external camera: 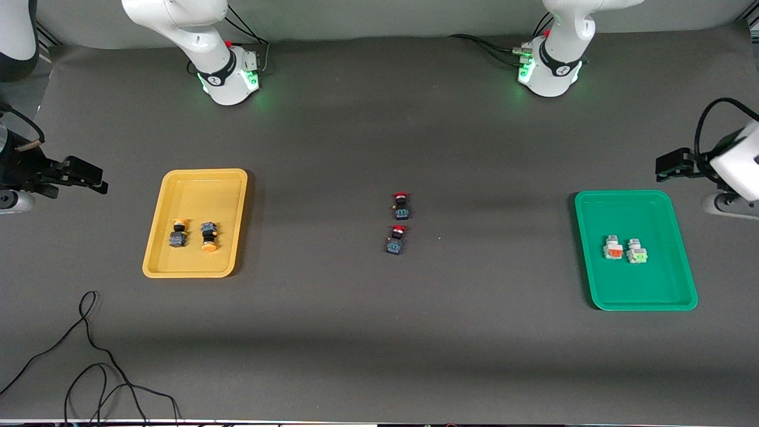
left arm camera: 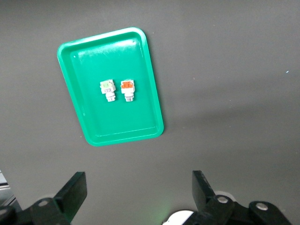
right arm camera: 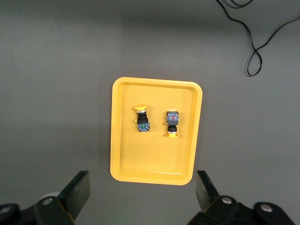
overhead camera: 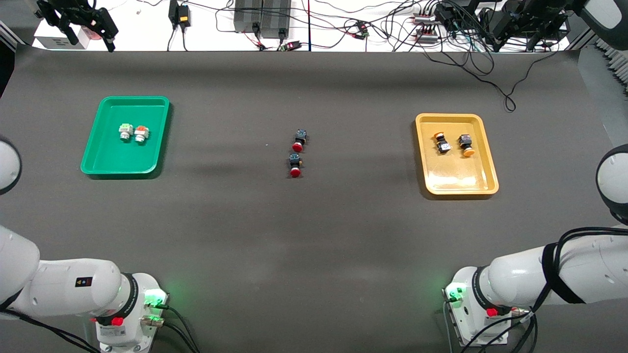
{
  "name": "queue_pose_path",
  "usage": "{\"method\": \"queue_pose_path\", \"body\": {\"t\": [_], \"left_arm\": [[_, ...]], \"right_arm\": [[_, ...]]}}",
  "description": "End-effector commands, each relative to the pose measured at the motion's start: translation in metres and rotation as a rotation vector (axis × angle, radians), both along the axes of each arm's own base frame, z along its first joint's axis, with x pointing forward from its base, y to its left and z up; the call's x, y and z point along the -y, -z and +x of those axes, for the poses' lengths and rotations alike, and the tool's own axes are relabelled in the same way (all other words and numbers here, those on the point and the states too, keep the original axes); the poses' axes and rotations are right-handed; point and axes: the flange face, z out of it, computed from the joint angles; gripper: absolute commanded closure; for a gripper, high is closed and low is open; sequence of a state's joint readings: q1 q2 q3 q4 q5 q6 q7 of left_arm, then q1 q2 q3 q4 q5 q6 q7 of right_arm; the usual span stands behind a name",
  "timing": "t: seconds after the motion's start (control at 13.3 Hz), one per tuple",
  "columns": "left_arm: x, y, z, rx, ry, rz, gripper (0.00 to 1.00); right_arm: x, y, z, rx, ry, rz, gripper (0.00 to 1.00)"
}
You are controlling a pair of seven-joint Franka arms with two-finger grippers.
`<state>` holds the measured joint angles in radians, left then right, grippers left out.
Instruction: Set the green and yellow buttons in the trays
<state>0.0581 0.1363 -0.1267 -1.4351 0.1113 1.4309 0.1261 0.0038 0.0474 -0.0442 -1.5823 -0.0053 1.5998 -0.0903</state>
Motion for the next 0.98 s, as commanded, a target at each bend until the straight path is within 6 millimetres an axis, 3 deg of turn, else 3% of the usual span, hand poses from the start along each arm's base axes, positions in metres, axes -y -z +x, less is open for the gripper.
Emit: {"method": "queue_pose_path", "body": {"t": [0.0, 0.3, 0.9], "left_arm": [[0.009, 0.011, -0.032, 0.053, -0.009, 0.002, 0.00], [0.008, 0.024, -0.026, 0.037, -0.019, -0.012, 0.00], [0.002, 0.024, -0.026, 0.028, -0.025, -0.017, 0.00]], "right_arm": [[-0.001, -0.005, 0.002, 0.005, 0.004, -0.003, 0.00], [-0.001, -0.005, 0.002, 0.004, 0.004, -0.003, 0.00], [-0.002, -0.005, 0.002, 0.004, 0.002, -0.004, 0.00]]}}
